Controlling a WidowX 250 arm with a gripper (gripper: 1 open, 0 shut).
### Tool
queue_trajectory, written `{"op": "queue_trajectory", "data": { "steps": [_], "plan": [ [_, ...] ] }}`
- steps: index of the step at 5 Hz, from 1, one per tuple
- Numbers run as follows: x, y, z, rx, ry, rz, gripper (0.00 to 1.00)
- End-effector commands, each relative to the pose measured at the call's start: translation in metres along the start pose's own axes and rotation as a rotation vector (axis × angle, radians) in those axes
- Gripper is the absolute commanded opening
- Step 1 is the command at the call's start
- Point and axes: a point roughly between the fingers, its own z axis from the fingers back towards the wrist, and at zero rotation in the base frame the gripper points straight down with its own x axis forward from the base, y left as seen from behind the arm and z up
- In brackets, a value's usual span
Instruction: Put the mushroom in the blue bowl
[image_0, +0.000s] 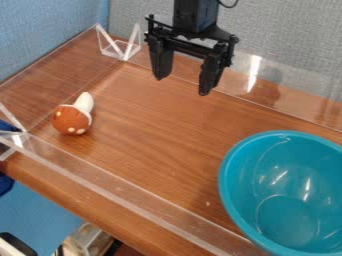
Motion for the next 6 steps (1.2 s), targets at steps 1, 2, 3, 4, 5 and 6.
{"op": "queue_trajectory", "data": {
  "steps": [1,2,3,4,5,6],
  "plan": [
    [-0.001,0.0,-0.005,-0.002,0.014,0.003,1.0],
    [-0.013,0.024,-0.013,-0.001,0.017,0.042,1.0],
    [-0.029,0.06,-0.016,0.01,-0.004,0.079,1.0],
    [-0.041,0.096,-0.022,0.022,-0.033,0.107,1.0],
    [-0.051,0.123,-0.029,0.044,-0.085,0.123,1.0],
    [-0.054,0.138,-0.036,0.062,-0.129,0.127,1.0]
  ]
}}
